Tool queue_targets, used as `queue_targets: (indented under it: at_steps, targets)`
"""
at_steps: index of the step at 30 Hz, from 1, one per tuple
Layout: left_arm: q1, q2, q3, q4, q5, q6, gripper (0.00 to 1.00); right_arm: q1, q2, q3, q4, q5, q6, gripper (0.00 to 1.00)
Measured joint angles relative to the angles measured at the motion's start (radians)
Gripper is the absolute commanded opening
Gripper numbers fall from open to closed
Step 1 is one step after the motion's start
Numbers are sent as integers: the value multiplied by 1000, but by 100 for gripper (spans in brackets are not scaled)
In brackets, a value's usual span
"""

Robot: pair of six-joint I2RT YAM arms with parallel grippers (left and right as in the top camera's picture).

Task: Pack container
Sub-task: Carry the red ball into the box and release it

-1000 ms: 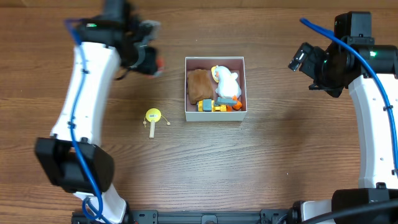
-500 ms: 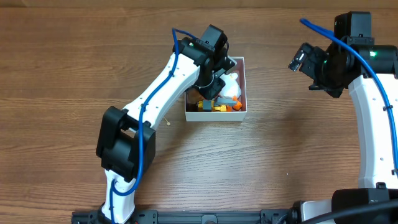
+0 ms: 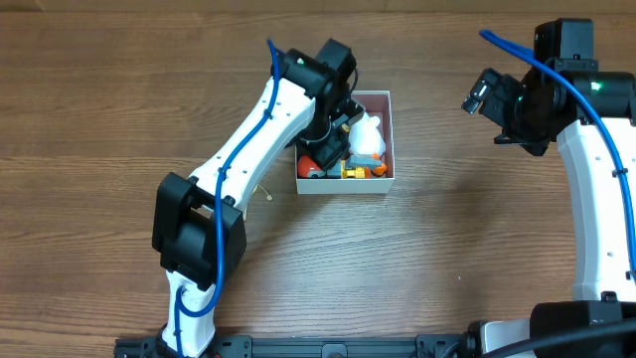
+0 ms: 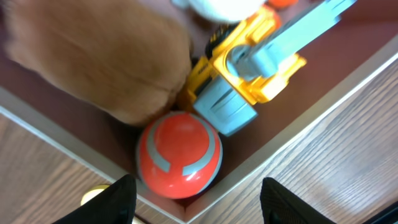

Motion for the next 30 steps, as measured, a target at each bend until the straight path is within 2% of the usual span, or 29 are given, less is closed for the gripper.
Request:
queue_targets:
  at_steps: [1,4,9,13,19,24,29,30]
  targets:
    - [0,0,23,-5,-2,0,45,0,0,0,0,0,0,100]
    - [0,-2,81,-44,-3,-4,4,0,0,0,0,0,0,100]
    - [15,-2,92,-88,-24,-48,4,0,0,0,0,0,0,100]
    - [77,-2,92,-98,1,-64,4,0,0,0,2,0,0,100]
    - [69,-4,9,4,19,-63,4,0,0,0,16,0,0,100]
    - [45,-4,-91,58,29,-63,8,0,0,0,16,0,0,100]
    - [50,-4,-157,105,29,-63,23,0,0,0,16,0,0,100]
    - [51,-4,-167,113,28,-65,21,0,0,0,16,0,0,100]
